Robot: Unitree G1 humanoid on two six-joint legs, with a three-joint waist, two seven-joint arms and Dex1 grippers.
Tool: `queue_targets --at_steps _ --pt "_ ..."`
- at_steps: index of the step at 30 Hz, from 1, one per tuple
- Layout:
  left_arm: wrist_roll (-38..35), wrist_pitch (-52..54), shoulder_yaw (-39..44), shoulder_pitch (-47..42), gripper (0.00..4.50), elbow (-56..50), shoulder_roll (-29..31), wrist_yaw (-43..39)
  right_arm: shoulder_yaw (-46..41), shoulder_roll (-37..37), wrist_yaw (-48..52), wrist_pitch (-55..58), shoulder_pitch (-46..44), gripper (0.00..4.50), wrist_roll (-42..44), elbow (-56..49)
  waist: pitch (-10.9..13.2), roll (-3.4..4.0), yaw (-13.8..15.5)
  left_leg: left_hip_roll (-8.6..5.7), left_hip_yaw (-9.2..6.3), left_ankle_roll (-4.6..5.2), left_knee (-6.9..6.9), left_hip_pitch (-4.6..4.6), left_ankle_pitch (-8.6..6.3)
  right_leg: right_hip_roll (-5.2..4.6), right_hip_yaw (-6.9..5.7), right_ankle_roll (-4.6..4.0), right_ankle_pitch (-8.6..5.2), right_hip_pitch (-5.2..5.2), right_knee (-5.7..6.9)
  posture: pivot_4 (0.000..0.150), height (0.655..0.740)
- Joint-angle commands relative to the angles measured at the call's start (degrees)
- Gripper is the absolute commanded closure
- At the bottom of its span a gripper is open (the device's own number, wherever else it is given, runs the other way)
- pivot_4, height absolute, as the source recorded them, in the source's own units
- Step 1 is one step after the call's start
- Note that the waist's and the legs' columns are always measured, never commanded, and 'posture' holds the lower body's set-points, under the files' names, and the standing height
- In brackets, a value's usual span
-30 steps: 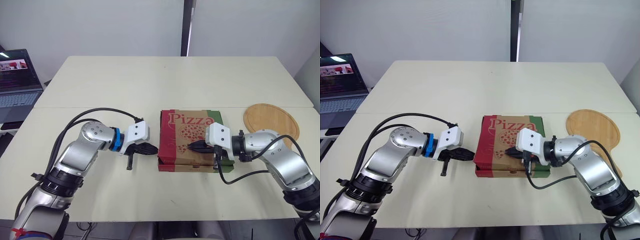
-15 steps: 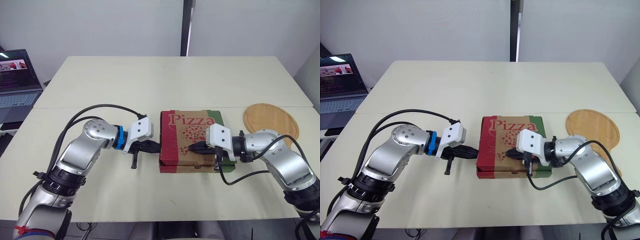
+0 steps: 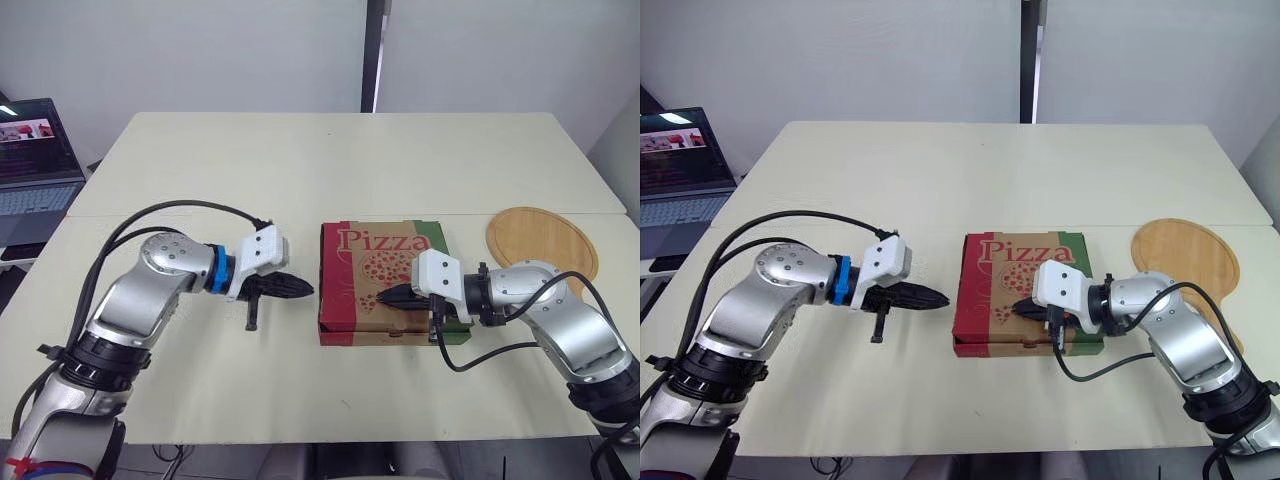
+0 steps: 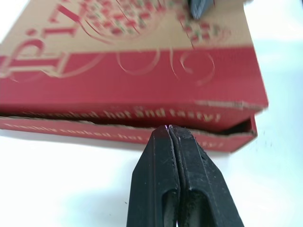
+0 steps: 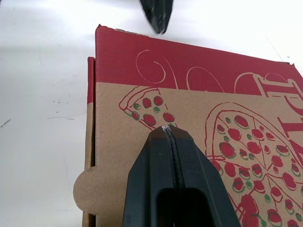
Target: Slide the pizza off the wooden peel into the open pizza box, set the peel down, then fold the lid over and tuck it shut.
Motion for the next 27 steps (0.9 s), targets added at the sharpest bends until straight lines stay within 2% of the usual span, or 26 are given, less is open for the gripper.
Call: queue_targets --at_steps 1,9,17,23,27 --pt "-2.5 2.3 0.5 -2.3 4.5 -4.4 -1.2 1.0 0.0 -0.4 0.2 -0.8 0.1 4.47 -0.5 -1.2 0.0 0.0 0.0 0.0 0.0 0.0 0.0 0.0 0.0 0.0 0.0 0.0 0.0 0.0 0.0 0.15 0.74" --pt "6.5 -6.4 -8.8 -2.5 4.5 0.1 -2.3 0.2 0.4 0.4 -0.6 -0.9 1.0 4.47 -1.4 -1.0 0.0 0.0 -0.1 0.0 0.02 0.0 0.0 0.01 0.0 0.0 0.02 0.0 0.0 -0.01 0.0 0.15 0.74" --pt "10.2 -9.3 -11.3 -1.1 4.5 2.9 -2.4 0.1 1.3 1.5 -3.0 -3.1 5.1 4.47 -4.2 1.0 0.0 0.01 -0.1 0.0 0.03 0.0 -0.01 0.02 0.0 0.0 0.03 0.0 0.0 -0.01 0.0 0.15 0.74" --pt "8.9 -8.3 -9.6 -0.8 4.5 2.7 -3.4 0.8 0.8 2.2 -4.3 -6.8 6.9 4.47 -5.3 2.7 0.0 0.0 -0.1 0.0 0.04 0.0 -0.01 0.13 0.0 0.01 0.03 0.0 0.0 0.12 0.0 0.15 0.74" --pt "3.3 -3.9 -2.4 1.4 4.5 0.1 -4.0 4.0 -4.5 3.5 -5.5 -6.3 7.3 4.47 -1.3 0.1 0.0 -0.01 -0.1 0.01 0.02 0.0 -0.01 0.12 0.0 0.01 0.03 0.0 0.0 0.1 0.02 0.15 0.74"
